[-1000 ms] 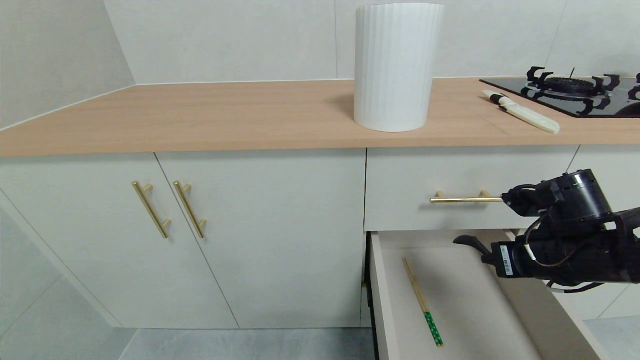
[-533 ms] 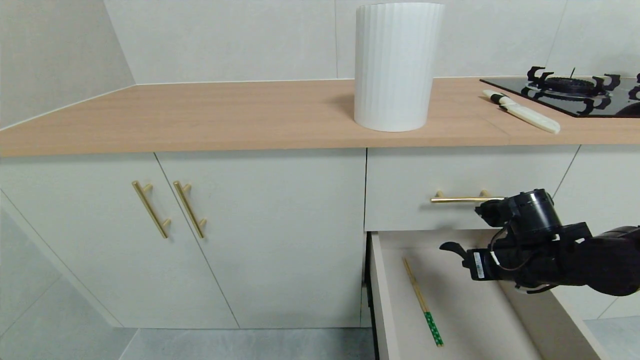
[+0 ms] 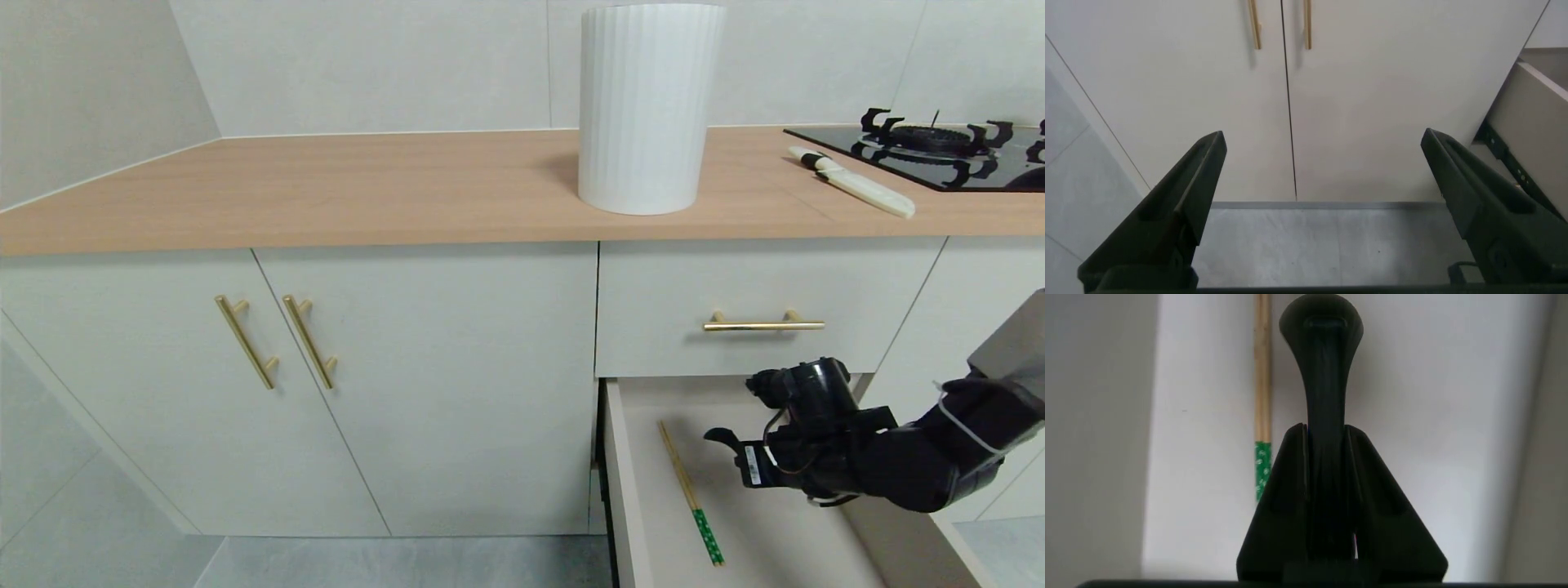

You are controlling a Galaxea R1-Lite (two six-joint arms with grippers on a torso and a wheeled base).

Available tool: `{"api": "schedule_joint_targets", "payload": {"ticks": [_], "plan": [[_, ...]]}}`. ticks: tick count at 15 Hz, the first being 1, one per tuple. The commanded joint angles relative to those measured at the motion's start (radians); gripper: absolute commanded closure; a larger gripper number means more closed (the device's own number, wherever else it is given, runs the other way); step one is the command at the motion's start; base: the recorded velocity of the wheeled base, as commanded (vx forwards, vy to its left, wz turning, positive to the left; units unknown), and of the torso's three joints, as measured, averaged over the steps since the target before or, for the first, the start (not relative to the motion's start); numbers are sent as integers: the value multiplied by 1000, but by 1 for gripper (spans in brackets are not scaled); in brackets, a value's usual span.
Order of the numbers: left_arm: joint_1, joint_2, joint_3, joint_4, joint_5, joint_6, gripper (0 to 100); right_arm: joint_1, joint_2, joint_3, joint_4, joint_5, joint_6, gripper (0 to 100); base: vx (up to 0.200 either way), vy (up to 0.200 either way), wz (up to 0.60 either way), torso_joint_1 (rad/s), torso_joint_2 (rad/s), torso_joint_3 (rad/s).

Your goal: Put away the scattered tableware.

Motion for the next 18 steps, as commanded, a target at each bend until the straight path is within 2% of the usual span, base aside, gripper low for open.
{"api": "schedule_joint_targets", "payload": {"ticks": [1, 18], "plan": [[0, 2, 0, 0, 0, 0, 0, -1, 77, 5, -28, -11, 0, 100, 0, 0, 0, 0, 0, 0], [0, 2, 0, 0, 0, 0, 0, -13, 145, 8, -65, -25, -4, 100, 0, 0, 0, 0, 0, 0]]}}
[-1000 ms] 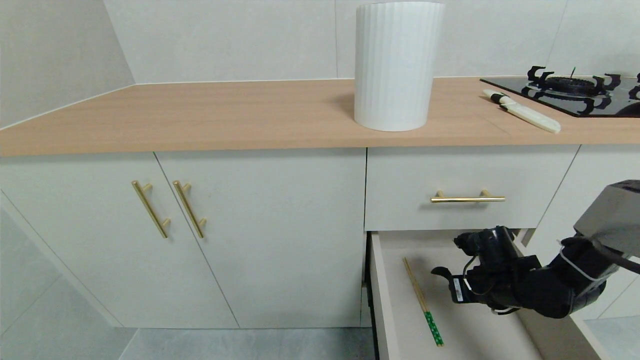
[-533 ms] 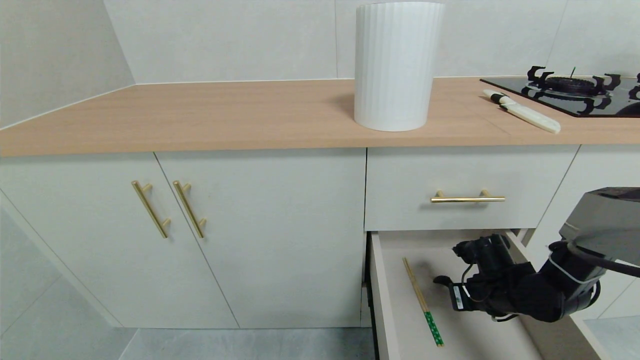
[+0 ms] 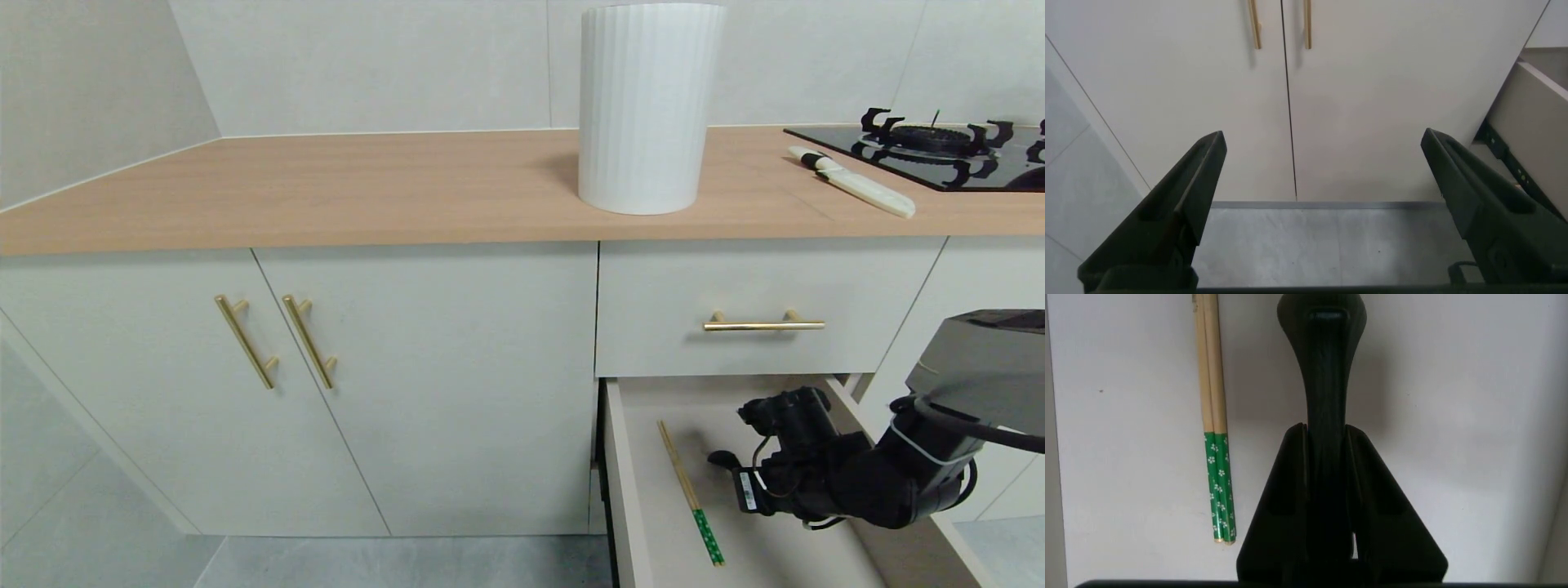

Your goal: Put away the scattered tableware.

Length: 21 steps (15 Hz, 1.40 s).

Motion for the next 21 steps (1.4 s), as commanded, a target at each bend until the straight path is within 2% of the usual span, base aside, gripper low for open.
{"api": "schedule_joint_targets", "payload": {"ticks": [1, 4, 5, 14, 18, 21], "plan": [[0, 2, 0, 0, 0, 0, 0, 0, 1, 0, -2, 1, 0, 100, 0, 0, 0, 0, 0, 0], [0, 2, 0, 0, 0, 0, 0, -3, 4, 0, -3, -1, -2, 100, 0, 0, 0, 0, 0, 0], [0, 2, 0, 0, 0, 0, 0, -3, 4, 0, -3, -1, -2, 0, 0, 0, 0, 0, 0, 0], [0, 2, 0, 0, 0, 0, 0, -2, -5, 0, -3, -1, 0, 0, 0, 0, 0, 0, 0, 0], [0, 2, 0, 0, 0, 0, 0, -2, -211, 55, 18, 19, -11, 0, 0, 0, 0, 0, 0, 0], [0, 2, 0, -2, 0, 0, 0, 5, -350, 66, 90, 16, -25, 0, 0, 0, 0, 0, 0, 0]]}}
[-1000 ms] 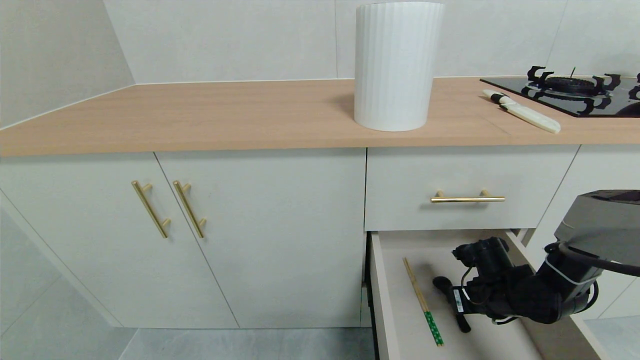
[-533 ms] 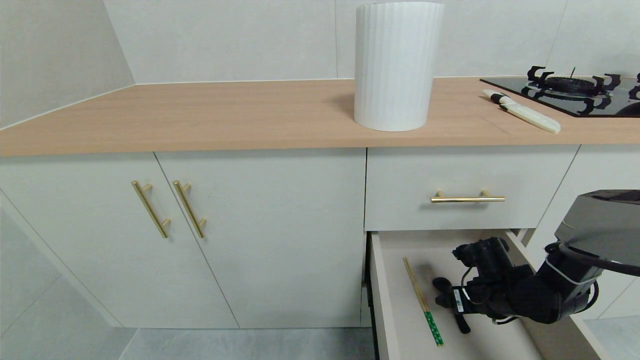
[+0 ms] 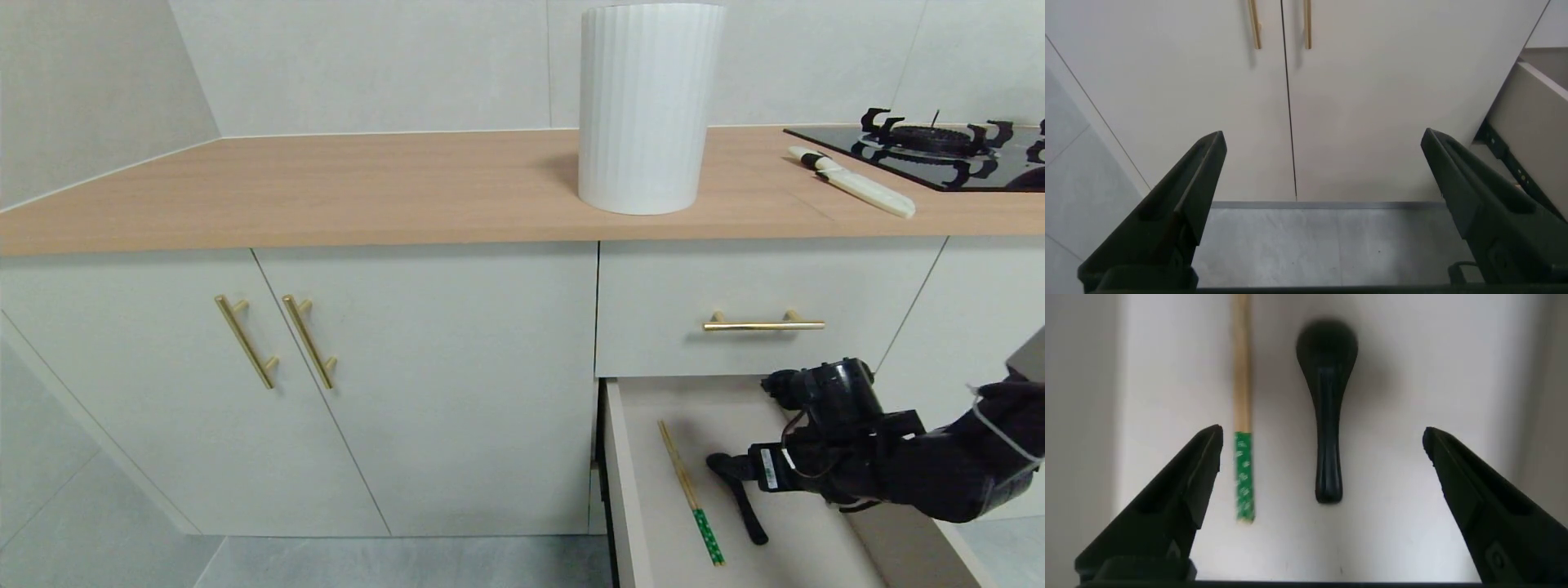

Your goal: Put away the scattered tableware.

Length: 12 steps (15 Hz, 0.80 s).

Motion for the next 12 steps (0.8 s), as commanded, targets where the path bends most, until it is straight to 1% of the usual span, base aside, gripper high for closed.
{"api": "schedule_joint_targets", "payload": {"ticks": [1, 4, 7, 9, 11, 12], "plan": [[0, 2, 0, 0, 0, 0, 0, 7, -196, 2, 95, 0, -4, 0, 0, 0, 0, 0, 0, 0], [0, 2, 0, 0, 0, 0, 0, 40, -328, 2, 208, -7, -4, 0, 0, 0, 0, 0, 0, 0], [0, 2, 0, 0, 0, 0, 0, 65, -443, 18, 391, -7, 6, 0, 0, 0, 0, 0, 0, 0], [0, 2, 0, 0, 0, 0, 0, 82, -495, 25, 449, -7, 6, 0, 0, 0, 0, 0, 0, 0], [0, 2, 0, 0, 0, 1, 0, 134, -546, 18, 541, -18, 5, 0, 0, 0, 0, 0, 0, 0], [0, 2, 0, -1, 0, 0, 0, 152, -557, 19, 558, -35, 5, 0, 0, 0, 0, 0, 0, 0]]}}
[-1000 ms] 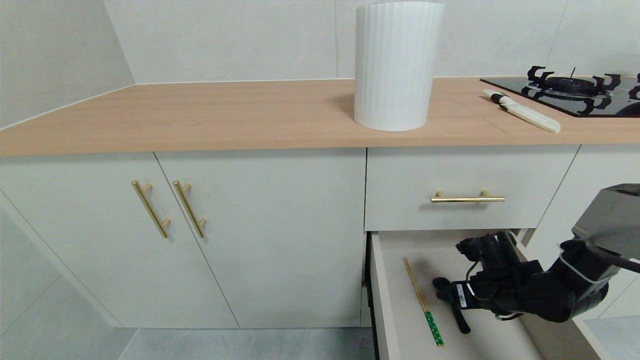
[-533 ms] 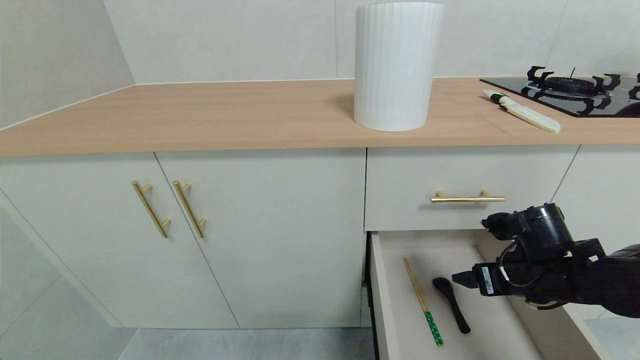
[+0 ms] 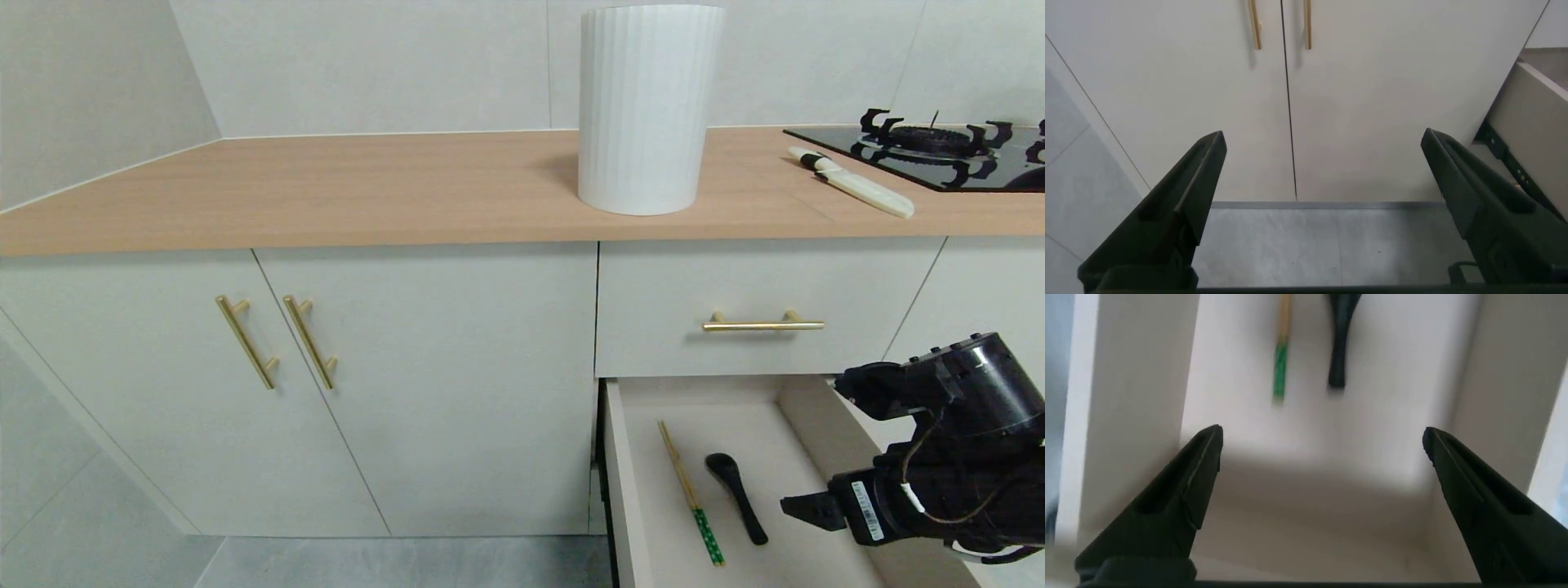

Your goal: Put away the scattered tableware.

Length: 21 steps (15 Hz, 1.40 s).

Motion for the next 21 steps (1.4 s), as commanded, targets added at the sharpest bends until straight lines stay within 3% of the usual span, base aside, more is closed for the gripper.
{"api": "schedule_joint_targets", "payload": {"ticks": [1, 10, 21], "plan": [[0, 2, 0, -1, 0, 0, 0, 35, -53, 0, 11, -29, 0, 0, 0, 0, 0, 0, 0, 0], [0, 2, 0, 0, 0, 0, 0, 43, -53, 1, 11, -46, 0, 0, 0, 0, 0, 0, 0, 0], [0, 2, 0, 0, 0, 0, 0, 58, -44, 11, 12, -46, -3, 0, -200, 0, 0, 2, 2, 3]]}}
